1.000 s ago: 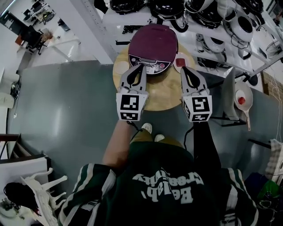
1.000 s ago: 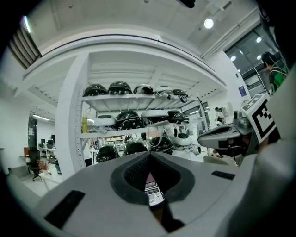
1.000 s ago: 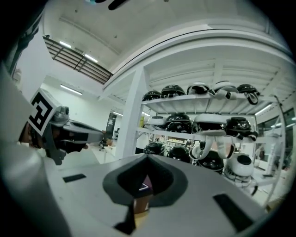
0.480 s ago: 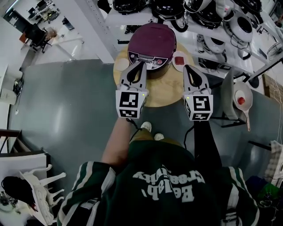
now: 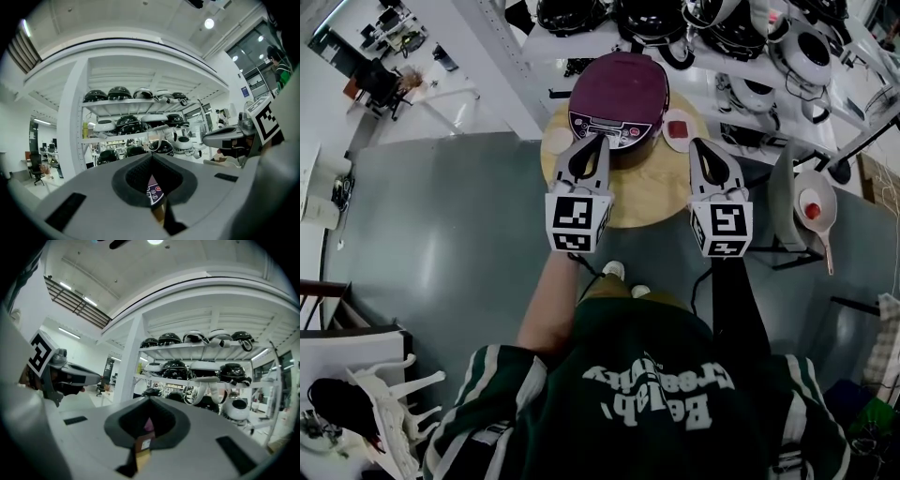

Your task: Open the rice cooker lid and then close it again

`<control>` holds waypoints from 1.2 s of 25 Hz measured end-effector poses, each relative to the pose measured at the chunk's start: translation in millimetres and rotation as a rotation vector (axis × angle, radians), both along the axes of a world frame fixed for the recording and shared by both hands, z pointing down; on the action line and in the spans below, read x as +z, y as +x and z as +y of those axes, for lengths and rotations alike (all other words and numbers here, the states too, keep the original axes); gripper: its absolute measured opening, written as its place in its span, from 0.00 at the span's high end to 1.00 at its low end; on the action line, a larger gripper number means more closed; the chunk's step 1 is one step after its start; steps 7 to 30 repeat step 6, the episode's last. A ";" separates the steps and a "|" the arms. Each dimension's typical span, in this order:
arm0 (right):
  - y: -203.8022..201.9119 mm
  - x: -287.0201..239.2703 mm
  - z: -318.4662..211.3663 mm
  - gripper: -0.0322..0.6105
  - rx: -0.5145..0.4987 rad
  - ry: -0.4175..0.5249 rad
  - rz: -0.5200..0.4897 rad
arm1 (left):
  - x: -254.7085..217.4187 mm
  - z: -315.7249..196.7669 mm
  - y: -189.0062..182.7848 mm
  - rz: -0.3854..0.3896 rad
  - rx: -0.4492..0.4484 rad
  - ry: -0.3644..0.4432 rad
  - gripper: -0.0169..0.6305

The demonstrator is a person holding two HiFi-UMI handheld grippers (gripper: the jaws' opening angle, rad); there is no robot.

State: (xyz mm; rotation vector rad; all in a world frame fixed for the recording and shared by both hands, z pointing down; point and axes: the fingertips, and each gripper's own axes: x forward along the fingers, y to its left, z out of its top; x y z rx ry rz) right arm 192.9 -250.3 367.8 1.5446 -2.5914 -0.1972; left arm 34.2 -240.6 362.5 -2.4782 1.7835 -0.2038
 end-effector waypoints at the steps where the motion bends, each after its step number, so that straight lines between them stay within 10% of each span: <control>1: 0.0 -0.5 0.4 0.95 0.002 -0.001 -0.002 | 0.0 0.7 0.9 -0.001 0.003 -0.001 0.98; 30: -3.8 -1.3 2.3 0.95 -0.012 0.000 0.003 | 1.6 1.2 3.0 0.003 0.006 -0.013 0.98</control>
